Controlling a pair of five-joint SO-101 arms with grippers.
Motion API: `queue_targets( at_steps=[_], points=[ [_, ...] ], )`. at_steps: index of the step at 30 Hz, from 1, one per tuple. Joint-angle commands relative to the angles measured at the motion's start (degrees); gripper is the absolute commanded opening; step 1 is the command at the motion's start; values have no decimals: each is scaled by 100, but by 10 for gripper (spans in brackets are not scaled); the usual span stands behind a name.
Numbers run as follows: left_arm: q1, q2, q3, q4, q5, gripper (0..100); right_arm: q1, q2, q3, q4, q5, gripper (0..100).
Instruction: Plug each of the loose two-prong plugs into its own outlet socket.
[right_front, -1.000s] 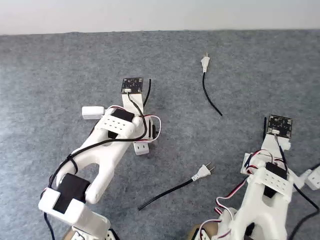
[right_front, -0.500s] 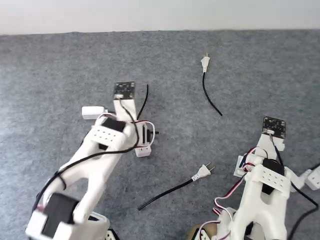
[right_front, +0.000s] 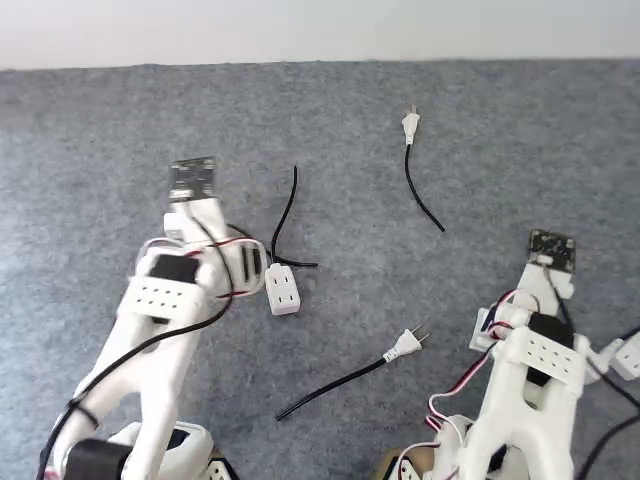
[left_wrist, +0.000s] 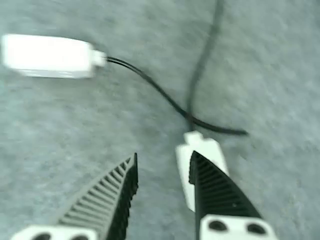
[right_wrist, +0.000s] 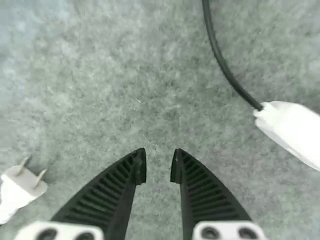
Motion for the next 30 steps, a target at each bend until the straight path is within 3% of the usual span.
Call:
queue_targets(
  at_steps=[1,8,13,15,17,20,26,30],
  points=[
    [-510,-510,163,-229,-70,163,-145,-664,-703,848,-527,89],
    [-1231,-818,708,-237,-97,163,-1226,-1640,-818,1385,-862,95],
    [-1336,-809,910,-475,-686,163,-1648,-1156,-853,1367,-888,100],
    [-1336,-809,936,-580,-747,163,-1657,-673,-932,1367,-932,149],
    [-1336,-809,945,-703,-747,162,-1824,-101,-1196,1429,-1451,213],
    [-1336,-809,945,-756,-747,162,-2404,725,-1837,1974,-2470,221],
    [-1336,-809,945,-835,-747,160,-3231,1771,-2892,2879,-2769,213],
    [-1345,-809,954,-879,-747,160,-3802,2202,-2980,2809,-3552,212]
  ],
)
